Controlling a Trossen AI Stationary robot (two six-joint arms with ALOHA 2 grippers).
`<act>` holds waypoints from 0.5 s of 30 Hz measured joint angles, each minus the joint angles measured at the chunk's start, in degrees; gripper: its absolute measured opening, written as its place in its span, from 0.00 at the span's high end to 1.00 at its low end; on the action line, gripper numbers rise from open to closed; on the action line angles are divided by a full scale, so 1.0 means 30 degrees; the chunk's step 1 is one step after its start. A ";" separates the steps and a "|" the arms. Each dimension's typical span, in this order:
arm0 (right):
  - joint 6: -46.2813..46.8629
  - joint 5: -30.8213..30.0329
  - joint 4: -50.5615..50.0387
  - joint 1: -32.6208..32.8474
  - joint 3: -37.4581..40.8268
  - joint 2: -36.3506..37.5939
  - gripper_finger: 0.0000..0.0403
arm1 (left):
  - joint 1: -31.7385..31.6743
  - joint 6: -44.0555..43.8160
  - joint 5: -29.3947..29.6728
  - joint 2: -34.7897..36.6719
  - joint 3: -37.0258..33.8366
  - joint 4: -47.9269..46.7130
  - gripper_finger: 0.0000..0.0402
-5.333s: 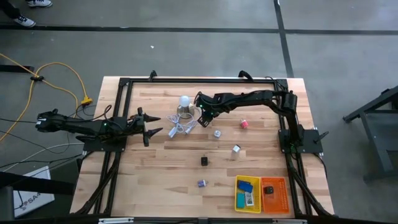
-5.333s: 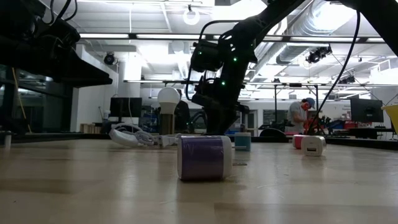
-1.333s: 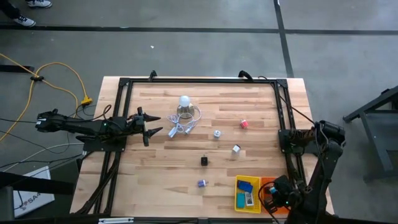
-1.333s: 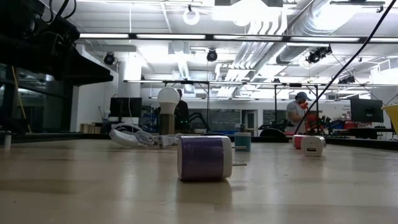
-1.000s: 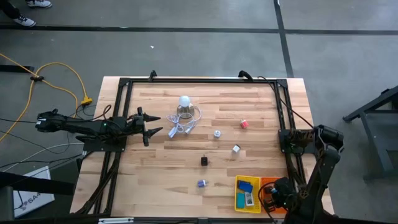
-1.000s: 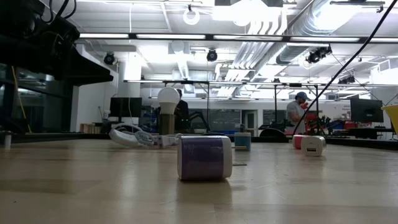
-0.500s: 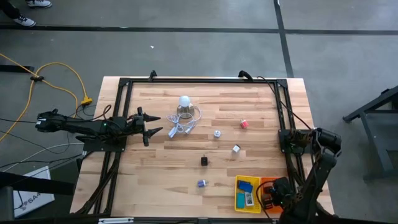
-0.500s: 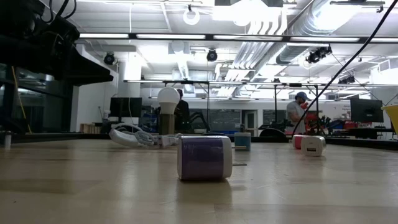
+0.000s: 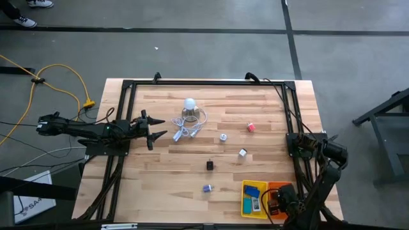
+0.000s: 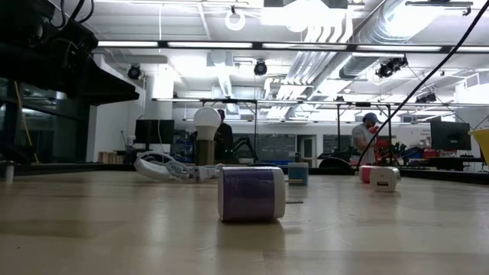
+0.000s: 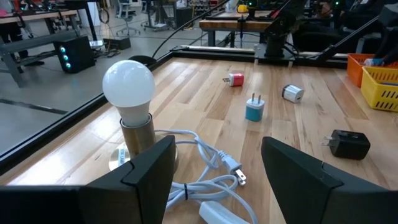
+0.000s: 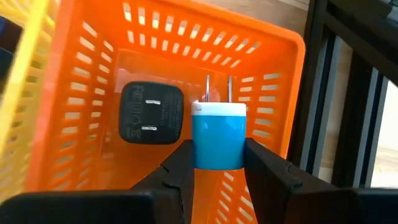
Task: Pick & Place Office items
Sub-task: Put the top blue charger adapter into the orange basket
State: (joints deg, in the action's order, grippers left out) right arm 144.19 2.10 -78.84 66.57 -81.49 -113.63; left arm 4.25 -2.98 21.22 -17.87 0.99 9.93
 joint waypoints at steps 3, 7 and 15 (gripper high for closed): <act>-0.0012 0.0030 0.0110 0.0047 0.0005 -0.0177 0.74 | 0.0000 0.0000 0.0005 -0.0005 0.0000 -0.0003 0.43; -0.0019 0.0039 0.0238 0.0063 0.0005 -0.0223 0.74 | 0.0000 0.0000 -0.0002 -0.0007 0.0000 0.0002 0.43; 0.0055 -0.0034 0.0245 0.0063 0.0005 -0.0223 0.71 | -0.0003 0.0000 0.0004 -0.0005 0.0000 0.0002 0.43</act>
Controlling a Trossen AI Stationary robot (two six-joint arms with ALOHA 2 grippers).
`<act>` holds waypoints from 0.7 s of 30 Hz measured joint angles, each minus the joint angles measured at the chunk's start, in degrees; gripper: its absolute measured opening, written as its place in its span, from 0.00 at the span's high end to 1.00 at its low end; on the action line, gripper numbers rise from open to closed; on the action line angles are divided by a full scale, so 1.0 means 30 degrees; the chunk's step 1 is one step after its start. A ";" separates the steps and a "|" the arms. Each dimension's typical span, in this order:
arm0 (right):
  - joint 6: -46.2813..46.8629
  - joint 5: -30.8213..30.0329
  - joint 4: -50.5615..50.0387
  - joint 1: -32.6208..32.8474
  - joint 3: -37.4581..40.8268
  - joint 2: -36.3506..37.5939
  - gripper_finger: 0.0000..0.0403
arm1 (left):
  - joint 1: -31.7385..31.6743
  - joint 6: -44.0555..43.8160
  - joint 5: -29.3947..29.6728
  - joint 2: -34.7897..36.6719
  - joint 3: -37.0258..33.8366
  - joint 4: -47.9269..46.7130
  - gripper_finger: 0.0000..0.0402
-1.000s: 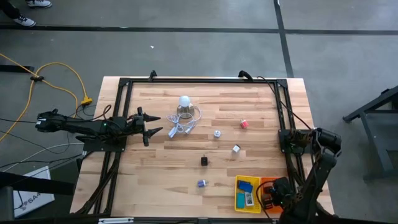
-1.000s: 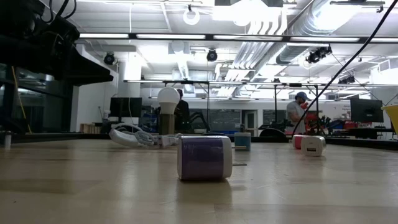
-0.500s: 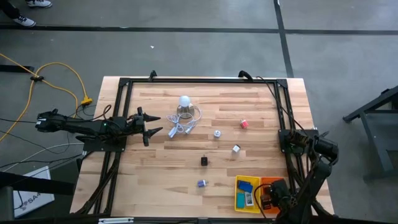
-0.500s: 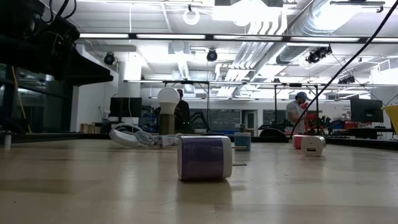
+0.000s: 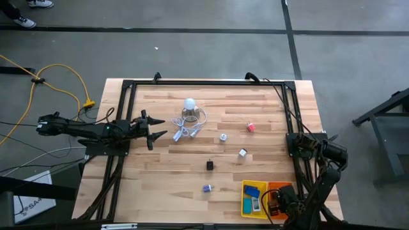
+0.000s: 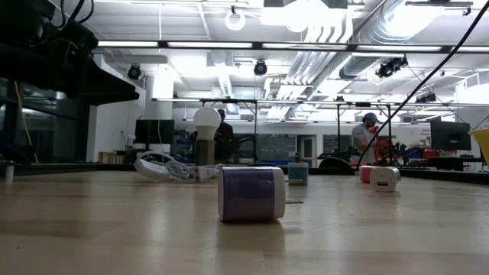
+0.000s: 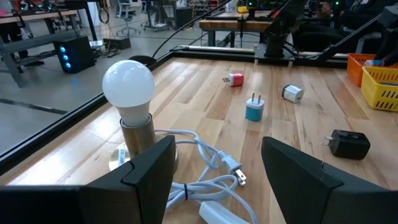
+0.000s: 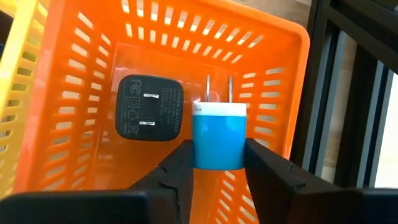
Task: Pick & Place Office items
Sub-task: Put the top blue charger adapter into the orange basket, then put the violet charger adapter into the orange basket
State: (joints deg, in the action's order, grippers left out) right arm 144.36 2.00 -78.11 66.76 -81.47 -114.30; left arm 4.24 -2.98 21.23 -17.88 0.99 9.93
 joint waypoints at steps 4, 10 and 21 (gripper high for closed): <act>0.0021 -0.0015 0.0000 0.0000 0.0000 0.0000 0.67 | 0.0003 0.0000 0.0002 0.0003 0.0000 -0.0001 0.43; 0.0028 -0.0044 0.0000 0.0000 0.0007 0.0007 0.64 | 0.0003 0.0000 0.0002 0.0000 0.0000 -0.0005 0.43; 0.0076 -0.0085 -0.0010 0.0000 0.0007 0.0015 0.66 | 0.0003 0.0000 0.0002 0.0005 0.0000 -0.0001 0.43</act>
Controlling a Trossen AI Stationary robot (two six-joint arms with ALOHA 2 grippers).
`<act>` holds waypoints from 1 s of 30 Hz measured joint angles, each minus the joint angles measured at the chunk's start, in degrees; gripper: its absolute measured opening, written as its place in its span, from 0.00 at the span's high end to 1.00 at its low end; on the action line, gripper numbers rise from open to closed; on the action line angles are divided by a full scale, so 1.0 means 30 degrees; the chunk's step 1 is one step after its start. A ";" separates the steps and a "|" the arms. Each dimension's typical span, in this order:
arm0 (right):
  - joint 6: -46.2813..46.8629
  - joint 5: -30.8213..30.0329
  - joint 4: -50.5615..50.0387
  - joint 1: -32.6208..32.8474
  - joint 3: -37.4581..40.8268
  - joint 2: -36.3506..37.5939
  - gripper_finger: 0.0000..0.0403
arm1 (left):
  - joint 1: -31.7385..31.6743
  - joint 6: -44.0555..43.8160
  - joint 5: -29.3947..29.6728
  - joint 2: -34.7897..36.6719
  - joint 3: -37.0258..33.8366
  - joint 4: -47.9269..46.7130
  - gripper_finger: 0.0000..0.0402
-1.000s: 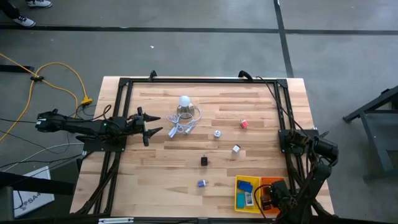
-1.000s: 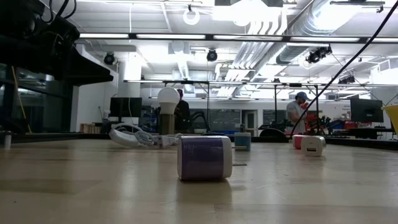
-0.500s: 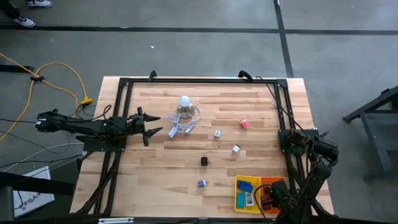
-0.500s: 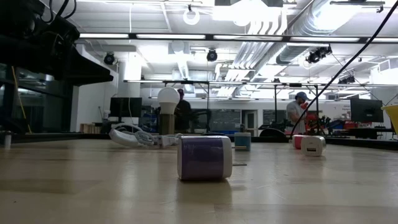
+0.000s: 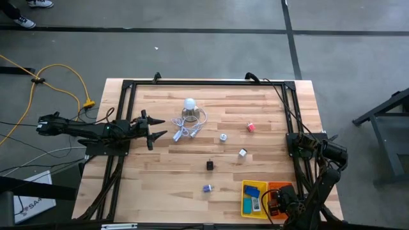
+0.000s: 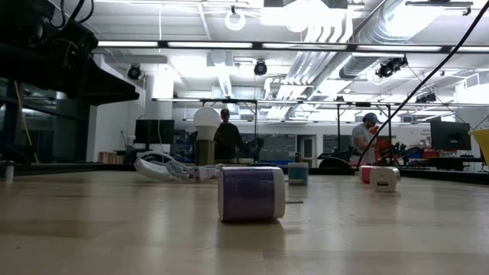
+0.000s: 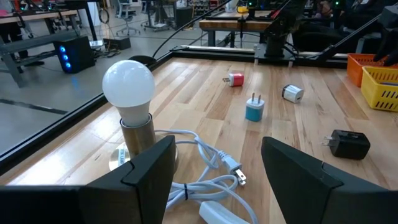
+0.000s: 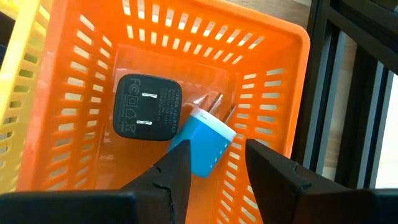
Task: Pick & Place Office items
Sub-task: Put the violet charger adapter into the orange basket
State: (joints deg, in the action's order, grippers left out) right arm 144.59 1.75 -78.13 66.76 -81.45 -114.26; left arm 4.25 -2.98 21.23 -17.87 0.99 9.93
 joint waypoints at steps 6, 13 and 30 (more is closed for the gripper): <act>0.0178 -0.0274 -0.0231 0.0000 0.0000 0.0043 0.66 | -0.0001 0.0000 0.0000 -0.0007 0.0000 0.0001 0.43; 0.0185 -0.1077 -0.0402 0.0007 0.0007 0.0841 0.66 | -0.0003 0.0000 0.0000 0.0000 0.0000 0.0001 0.43; -0.1458 -0.4019 -0.1971 -0.0531 0.0015 0.3270 0.66 | 0.0000 0.0000 -0.0007 0.0000 0.0000 -0.0006 0.43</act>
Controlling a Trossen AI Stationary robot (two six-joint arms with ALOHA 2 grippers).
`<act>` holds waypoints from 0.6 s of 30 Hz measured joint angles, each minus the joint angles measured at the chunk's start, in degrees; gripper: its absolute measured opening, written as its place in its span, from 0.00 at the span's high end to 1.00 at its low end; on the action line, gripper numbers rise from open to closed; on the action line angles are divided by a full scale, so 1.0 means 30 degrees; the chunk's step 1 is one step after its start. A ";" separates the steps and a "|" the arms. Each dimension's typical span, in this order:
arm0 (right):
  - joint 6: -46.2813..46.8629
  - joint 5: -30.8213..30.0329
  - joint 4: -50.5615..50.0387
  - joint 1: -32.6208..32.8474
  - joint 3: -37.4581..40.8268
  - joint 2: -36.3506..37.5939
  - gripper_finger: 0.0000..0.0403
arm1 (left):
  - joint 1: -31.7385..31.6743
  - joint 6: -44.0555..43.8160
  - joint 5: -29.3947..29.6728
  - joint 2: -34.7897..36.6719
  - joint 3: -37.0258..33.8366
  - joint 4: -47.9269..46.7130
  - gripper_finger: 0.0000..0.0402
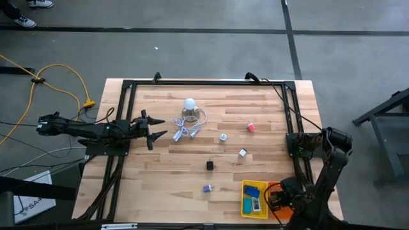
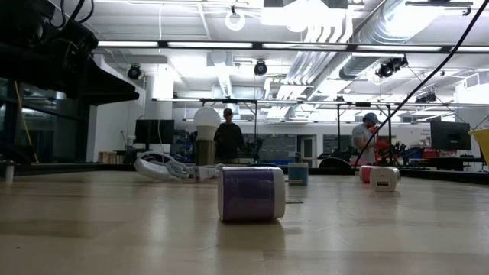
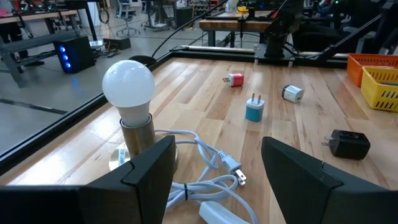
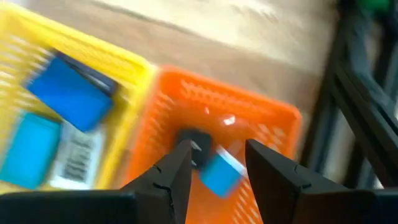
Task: Pick & Place Office items
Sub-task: Put the violet charger adapter into the orange basket
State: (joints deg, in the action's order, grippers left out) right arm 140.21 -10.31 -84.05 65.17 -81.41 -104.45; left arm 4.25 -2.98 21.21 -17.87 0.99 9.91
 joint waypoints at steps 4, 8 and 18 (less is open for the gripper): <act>-0.2006 -0.2099 -0.0030 -0.0936 -0.0007 0.0338 0.66 | -0.0004 0.0000 0.0007 -0.0007 0.0000 0.0003 0.43; -0.4526 -0.3830 -0.0040 -0.2036 -0.0007 0.0365 0.66 | -0.0003 0.0000 0.0004 -0.0004 0.0000 0.0001 0.43; -0.9976 -0.6567 0.0849 -0.4992 -0.0007 0.0373 0.66 | -0.0007 0.0000 0.0000 -0.0007 0.0000 0.0000 0.43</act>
State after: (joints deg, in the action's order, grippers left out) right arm 110.28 -30.01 -81.50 50.19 -81.43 -103.33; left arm 4.23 -2.98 21.21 -17.89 0.99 9.91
